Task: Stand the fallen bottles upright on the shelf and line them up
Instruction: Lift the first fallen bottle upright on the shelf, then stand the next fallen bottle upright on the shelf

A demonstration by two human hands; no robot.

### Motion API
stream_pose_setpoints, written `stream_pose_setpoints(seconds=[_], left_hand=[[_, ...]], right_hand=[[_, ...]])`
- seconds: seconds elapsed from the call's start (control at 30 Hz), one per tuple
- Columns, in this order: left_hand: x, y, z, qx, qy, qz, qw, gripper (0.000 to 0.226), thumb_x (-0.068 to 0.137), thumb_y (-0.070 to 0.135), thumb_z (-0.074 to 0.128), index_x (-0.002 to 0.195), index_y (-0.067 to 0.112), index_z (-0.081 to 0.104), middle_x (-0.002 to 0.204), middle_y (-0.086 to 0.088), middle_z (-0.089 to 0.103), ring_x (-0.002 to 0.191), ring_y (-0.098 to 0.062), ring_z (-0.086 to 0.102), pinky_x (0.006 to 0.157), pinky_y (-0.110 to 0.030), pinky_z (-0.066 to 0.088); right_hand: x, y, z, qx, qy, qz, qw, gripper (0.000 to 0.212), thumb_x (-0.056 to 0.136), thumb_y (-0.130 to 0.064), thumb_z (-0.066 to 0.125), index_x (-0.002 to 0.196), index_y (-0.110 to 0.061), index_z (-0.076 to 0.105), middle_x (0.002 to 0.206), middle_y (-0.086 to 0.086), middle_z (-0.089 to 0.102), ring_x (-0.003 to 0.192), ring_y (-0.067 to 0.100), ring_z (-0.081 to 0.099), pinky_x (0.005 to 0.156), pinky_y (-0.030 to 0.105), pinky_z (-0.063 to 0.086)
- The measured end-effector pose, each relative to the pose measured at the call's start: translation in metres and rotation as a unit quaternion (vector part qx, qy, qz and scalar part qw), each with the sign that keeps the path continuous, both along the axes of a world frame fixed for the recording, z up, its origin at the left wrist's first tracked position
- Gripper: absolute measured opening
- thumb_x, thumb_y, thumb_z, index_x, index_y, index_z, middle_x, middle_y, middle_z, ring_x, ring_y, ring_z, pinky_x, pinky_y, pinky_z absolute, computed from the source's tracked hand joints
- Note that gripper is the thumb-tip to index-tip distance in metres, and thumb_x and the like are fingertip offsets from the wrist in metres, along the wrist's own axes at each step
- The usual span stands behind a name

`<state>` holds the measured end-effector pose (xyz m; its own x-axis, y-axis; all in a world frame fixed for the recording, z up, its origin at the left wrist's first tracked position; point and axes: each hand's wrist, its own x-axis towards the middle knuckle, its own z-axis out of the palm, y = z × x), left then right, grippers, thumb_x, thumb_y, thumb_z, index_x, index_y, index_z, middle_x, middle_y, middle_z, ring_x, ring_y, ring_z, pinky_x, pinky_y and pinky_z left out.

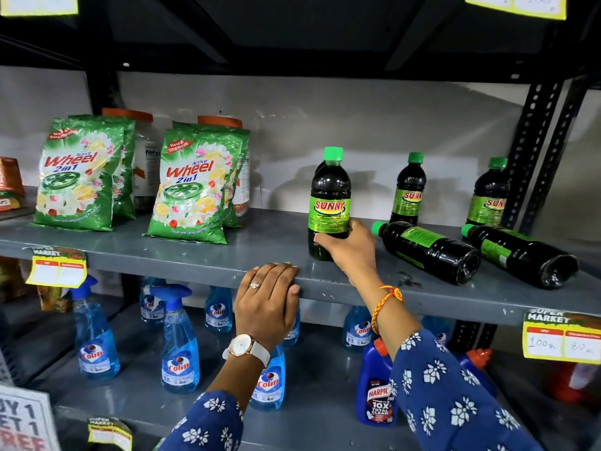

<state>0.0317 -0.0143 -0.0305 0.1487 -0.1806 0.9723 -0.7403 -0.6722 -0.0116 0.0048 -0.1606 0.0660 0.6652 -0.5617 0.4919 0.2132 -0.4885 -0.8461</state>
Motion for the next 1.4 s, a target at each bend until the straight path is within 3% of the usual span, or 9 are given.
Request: stream_pose_setpoints(seconds=[0.13, 0.27, 0.4, 0.67, 0.87, 0.97, 1.03, 1.17, 1.4], left_hand=[[-0.002, 0.001, 0.001, 0.001, 0.010, 0.005, 1.000, 0.034, 0.094, 0.026, 0.040, 0.105, 0.010, 0.068, 0.106, -0.006, 0.070, 0.100, -0.024, 0.062, 0.099, -0.037, 0.037], [-0.008, 0.001, 0.004, 0.002, 0.027, 0.005, 1.000, 0.036, 0.094, 0.026, 0.038, 0.105, 0.009, 0.068, 0.106, -0.008, 0.070, 0.100, -0.025, 0.062, 0.099, -0.037, 0.037], [-0.014, 0.001, 0.007, 0.003, 0.050, 0.003, 0.999, 0.035, 0.094, 0.024, 0.038, 0.105, 0.009, 0.068, 0.107, -0.007, 0.069, 0.101, -0.025, 0.062, 0.100, -0.037, 0.036], [-0.017, 0.004, 0.007, 0.036, 0.088, 0.006, 0.996, 0.040, 0.096, 0.027, 0.034, 0.109, 0.008, 0.066, 0.110, -0.010, 0.068, 0.103, -0.027, 0.061, 0.102, -0.038, 0.034], [-0.022, 0.001, 0.008, 0.006, 0.107, -0.018, 0.994, 0.042, 0.095, 0.025, 0.033, 0.112, 0.005, 0.066, 0.116, -0.012, 0.066, 0.111, -0.029, 0.059, 0.104, -0.041, 0.033], [-0.032, -0.008, 0.006, -0.066, 0.129, -0.040, 0.989, 0.044, 0.093, 0.023, 0.032, 0.120, 0.001, 0.059, 0.129, -0.016, 0.058, 0.123, -0.032, 0.049, 0.107, -0.044, 0.029], [-0.047, -0.019, 0.007, -0.060, 0.086, -0.079, 0.991, 0.043, 0.093, 0.022, 0.036, 0.122, -0.002, 0.056, 0.131, -0.018, 0.055, 0.125, -0.032, 0.045, 0.107, -0.044, 0.031], [-0.079, -0.065, 0.023, 0.078, 0.027, -0.160, 0.984, 0.038, 0.091, 0.022, 0.043, 0.119, 0.002, 0.060, 0.127, -0.014, 0.059, 0.122, -0.029, 0.051, 0.104, -0.041, 0.039], [-0.093, -0.123, 0.012, 0.066, 0.082, -0.090, 0.990, 0.041, 0.094, 0.030, 0.038, 0.110, 0.007, 0.067, 0.112, -0.008, 0.068, 0.103, -0.027, 0.062, 0.099, -0.041, 0.040]], right_hand=[[-0.010, -0.001, 0.001, -0.042, 0.016, 0.010, 0.999, 0.028, 0.064, -0.023, 0.078, 0.086, -0.023, 0.062, 0.081, -0.003, 0.065, 0.075, 0.011, 0.062, 0.067, 0.021, 0.047], [-0.028, 0.002, -0.001, -0.077, 0.011, 0.032, 0.996, 0.026, 0.065, -0.026, 0.078, 0.082, -0.028, 0.059, 0.073, -0.016, 0.062, 0.066, -0.010, 0.057, 0.053, 0.000, 0.039], [-0.041, 0.007, -0.004, -0.090, 0.001, 0.032, 0.995, 0.025, 0.065, -0.027, 0.078, 0.079, -0.030, 0.057, 0.069, -0.025, 0.056, 0.060, -0.022, 0.052, 0.052, -0.002, 0.037], [-0.051, 0.008, -0.006, -0.112, -0.011, 0.043, 0.993, 0.024, 0.068, -0.027, 0.076, 0.088, -0.026, 0.063, 0.071, -0.024, 0.058, 0.063, -0.022, 0.053, 0.055, -0.003, 0.036], [-0.052, 0.009, -0.006, -0.105, 0.020, 0.057, 0.993, 0.038, 0.071, -0.030, 0.075, 0.105, -0.020, 0.063, 0.090, -0.007, 0.066, 0.087, 0.005, 0.065, 0.065, -0.002, 0.039], [-0.058, -0.003, -0.002, -0.100, 0.064, 0.025, 0.993, 0.077, 0.068, -0.051, 0.074, 0.128, -0.010, 0.049, 0.122, 0.005, 0.061, 0.111, 0.018, 0.057, 0.086, 0.022, 0.045], [-0.068, -0.024, 0.007, -0.103, 0.044, -0.029, 0.993, 0.080, 0.071, -0.052, 0.070, 0.132, -0.005, 0.045, 0.128, 0.012, 0.057, 0.111, 0.021, 0.056, 0.092, 0.030, 0.046], [-0.085, -0.076, 0.034, -0.241, 0.092, -0.192, 0.947, 0.040, 0.076, -0.031, 0.068, 0.104, -0.002, 0.064, 0.102, 0.020, 0.067, 0.095, 0.034, 0.063, 0.079, 0.036, 0.051], [-0.071, -0.106, 0.044, -0.361, 0.331, -0.235, 0.840, 0.069, 0.067, -0.052, 0.074, 0.118, -0.009, 0.055, 0.118, 0.013, 0.060, 0.110, 0.031, 0.055, 0.081, 0.033, 0.046]])
